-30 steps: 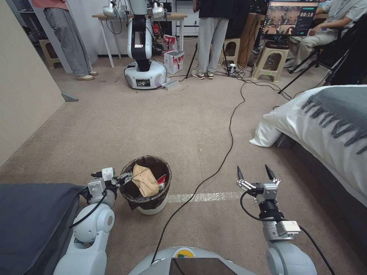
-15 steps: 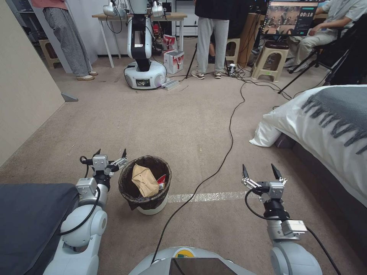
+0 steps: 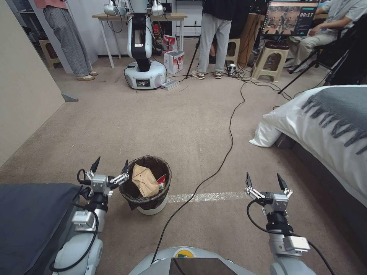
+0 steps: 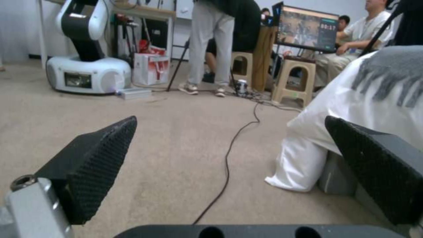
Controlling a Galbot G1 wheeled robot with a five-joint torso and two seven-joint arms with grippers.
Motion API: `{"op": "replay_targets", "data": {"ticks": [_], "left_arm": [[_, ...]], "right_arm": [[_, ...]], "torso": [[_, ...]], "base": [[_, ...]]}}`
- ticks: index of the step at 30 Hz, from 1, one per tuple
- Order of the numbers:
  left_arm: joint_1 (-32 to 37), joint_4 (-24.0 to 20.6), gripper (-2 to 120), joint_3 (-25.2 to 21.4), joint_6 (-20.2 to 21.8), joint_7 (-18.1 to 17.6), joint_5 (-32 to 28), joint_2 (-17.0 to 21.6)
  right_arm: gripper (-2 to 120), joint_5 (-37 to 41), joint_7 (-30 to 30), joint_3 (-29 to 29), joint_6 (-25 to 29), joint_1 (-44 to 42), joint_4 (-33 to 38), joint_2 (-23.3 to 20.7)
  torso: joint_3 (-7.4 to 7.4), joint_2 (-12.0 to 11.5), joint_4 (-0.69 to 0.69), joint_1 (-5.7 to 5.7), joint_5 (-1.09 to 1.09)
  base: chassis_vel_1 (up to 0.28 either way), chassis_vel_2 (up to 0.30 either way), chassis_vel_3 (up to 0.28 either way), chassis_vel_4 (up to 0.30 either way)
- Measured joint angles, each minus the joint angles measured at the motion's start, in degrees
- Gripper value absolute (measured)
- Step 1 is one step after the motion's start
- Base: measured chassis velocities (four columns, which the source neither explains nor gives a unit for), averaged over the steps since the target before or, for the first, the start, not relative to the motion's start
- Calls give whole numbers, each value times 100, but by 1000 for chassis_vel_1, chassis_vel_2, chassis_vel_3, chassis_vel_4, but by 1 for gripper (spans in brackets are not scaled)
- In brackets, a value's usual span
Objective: Pick up the trash bin, then pick up the garbage from the floor and place it into the trash bin.
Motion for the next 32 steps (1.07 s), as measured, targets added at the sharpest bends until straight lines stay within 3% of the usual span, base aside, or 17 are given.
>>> {"op": "replay_targets", "data": {"ticks": [9, 32], "left_arm": [[318, 62, 100, 170, -374, -219, -8, -25], [302, 64, 100, 176, -343, -235, -30, -24]], "right_arm": [[100, 5, 168, -30, 250, -146, -44, 73], [100, -1, 176, -36, 243, -138, -38, 76]], "torso": [[0, 0, 0, 0, 0], [0, 0, 1, 0, 0]], "base": [[0, 0, 0, 0], [0, 0, 0, 0]]}}
